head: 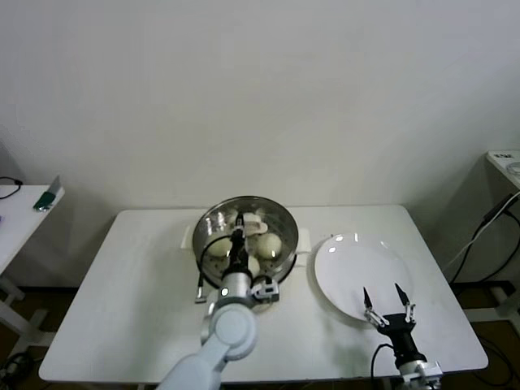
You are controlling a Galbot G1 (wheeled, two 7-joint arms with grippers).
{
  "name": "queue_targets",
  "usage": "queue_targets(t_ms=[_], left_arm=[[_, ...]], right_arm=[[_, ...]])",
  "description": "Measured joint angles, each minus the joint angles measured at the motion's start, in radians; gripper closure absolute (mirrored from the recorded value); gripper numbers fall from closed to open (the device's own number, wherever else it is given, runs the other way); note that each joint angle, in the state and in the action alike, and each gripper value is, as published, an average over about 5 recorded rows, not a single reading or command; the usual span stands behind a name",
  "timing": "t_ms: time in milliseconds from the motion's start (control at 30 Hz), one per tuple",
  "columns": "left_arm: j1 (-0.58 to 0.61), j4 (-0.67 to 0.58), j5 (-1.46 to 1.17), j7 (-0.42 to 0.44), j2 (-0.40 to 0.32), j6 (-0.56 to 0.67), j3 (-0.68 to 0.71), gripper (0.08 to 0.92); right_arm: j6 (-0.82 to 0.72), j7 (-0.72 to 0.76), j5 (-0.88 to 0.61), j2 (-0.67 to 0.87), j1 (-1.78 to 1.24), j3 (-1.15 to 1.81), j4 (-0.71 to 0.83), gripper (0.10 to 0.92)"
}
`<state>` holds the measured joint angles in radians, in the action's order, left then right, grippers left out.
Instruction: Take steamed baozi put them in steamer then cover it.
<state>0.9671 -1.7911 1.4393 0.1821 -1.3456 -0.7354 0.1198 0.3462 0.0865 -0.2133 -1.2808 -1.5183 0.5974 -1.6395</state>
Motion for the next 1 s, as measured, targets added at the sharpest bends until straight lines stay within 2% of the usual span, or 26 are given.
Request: queue_targets(t_ms=[300,633,833,1000], left_arm=[[0.01,-0.001,-0.035,-0.032,0.005,0.0,-0.004,0.842],[0.038,-0.07,-0.103,-0.024,0.04,-0.001,-0.01,0.565],[0.074,-0.16,-0.146,-0.014,0.074,0.003,-0.029,0.392],[0.13,-0.25,-0.237,-0.049,0.093,0.04,-0.066,0.254]], right_arm=[[0.008,0.002,0.004,0.001,-0.007,0.0,-0.005,0.203],[-0.03,0.004,-0.003,0.008,-0.005,-0.007,-0.023,0.203],[-0.082,-0.013,-0.005,0.013,-0.004,-0.021,-0.034,0.203],[-0.11,-0.039,-0.018,0.021,-0.011,-0.033,-0.052,0.203]])
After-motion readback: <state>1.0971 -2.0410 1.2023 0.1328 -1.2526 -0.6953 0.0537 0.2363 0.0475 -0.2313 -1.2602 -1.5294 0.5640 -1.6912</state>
